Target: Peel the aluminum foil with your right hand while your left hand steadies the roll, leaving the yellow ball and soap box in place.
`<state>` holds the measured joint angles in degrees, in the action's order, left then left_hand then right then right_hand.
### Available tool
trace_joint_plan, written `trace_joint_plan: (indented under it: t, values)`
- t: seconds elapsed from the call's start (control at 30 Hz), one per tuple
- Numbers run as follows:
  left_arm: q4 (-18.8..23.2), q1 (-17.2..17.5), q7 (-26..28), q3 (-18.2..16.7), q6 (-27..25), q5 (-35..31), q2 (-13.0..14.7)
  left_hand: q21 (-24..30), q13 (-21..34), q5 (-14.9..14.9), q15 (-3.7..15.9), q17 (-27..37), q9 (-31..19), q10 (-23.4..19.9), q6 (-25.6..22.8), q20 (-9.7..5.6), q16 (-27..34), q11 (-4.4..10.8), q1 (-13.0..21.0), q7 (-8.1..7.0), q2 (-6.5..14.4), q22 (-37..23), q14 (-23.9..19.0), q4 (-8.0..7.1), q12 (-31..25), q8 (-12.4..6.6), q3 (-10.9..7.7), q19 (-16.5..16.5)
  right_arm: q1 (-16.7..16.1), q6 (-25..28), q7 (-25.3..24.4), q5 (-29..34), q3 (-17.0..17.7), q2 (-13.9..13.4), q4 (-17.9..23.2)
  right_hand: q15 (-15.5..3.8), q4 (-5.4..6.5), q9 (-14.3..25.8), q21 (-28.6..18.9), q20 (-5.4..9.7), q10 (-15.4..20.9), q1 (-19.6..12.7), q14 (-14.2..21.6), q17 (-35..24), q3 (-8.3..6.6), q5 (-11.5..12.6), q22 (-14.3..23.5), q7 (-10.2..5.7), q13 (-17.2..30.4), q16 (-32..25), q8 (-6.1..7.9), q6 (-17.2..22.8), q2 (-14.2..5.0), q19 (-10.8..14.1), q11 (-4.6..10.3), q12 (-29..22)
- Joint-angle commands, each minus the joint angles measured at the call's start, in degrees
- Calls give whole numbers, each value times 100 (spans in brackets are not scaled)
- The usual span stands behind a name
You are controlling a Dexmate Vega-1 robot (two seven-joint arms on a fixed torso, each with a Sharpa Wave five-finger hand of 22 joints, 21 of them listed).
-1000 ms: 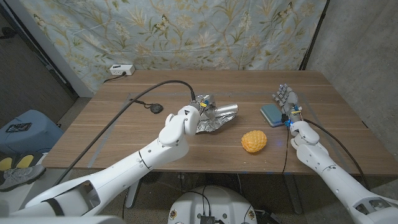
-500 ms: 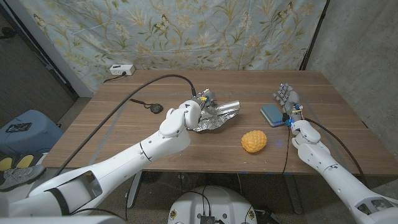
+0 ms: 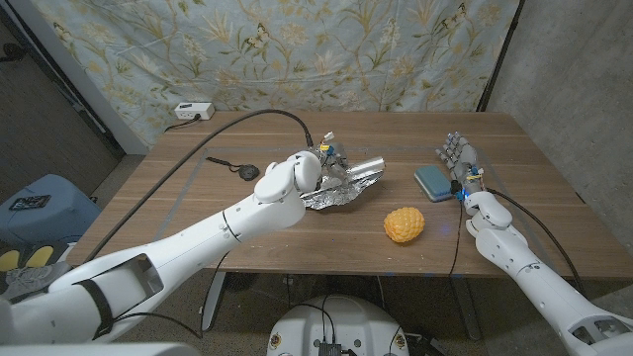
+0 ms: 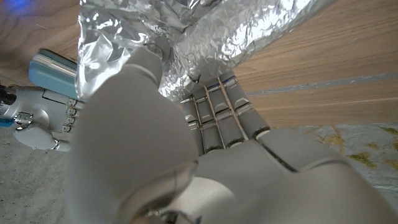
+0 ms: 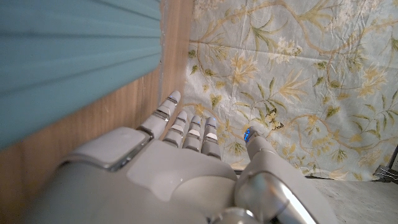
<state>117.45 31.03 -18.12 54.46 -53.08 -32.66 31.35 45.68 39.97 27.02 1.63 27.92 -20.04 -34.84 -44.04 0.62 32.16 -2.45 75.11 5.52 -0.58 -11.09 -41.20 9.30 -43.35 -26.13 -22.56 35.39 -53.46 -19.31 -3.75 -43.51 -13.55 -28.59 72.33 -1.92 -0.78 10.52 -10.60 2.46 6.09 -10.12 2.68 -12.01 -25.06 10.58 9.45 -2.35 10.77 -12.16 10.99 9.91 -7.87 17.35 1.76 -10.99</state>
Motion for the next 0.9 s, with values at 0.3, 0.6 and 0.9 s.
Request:
trace_joint_plan:
  t: [0.3, 0.6, 0.9]
  values:
    - [-189, -713, 156, 175, -279, 1474, 170, 113, 36, 172, 627, 49, -54, -891, -945, 42, 62, 569, 62, -235, 444, -11, -726, 25, 18, -443, -2, 18, -2, 122, -78, -6, -7, -13, 35, -212, 39, 26, -32, 294, -20, 2, 5, -10, 0, 16, 21, 16, 13, -6, 10, -9, -113, -1, 27, -6]
    - [-373, -1108, 91, 182, -418, 2209, 176, 161, 76, 200, 601, 49, -84, -939, -945, 59, 54, 566, 74, -221, 443, -5, -767, 25, 40, -458, -8, 19, 79, 136, -51, -4, -38, 31, -64, -210, 40, 26, -32, 294, -19, 3, 3, -11, 2, 15, 21, 14, 13, -7, 10, -7, -114, -1, 30, -7]
    - [-546, -1221, 308, 57, -360, 2918, 162, 208, 103, 221, 594, 52, -82, -977, -974, 64, 52, 543, 80, -231, 433, -2, -799, 25, 60, -464, -11, 47, 68, 181, -45, -36, -32, 23, -54, -213, 38, 26, -32, 289, -23, 0, 3, -10, 1, 15, 21, 12, 13, -7, 9, -12, -115, -1, 31, -6]
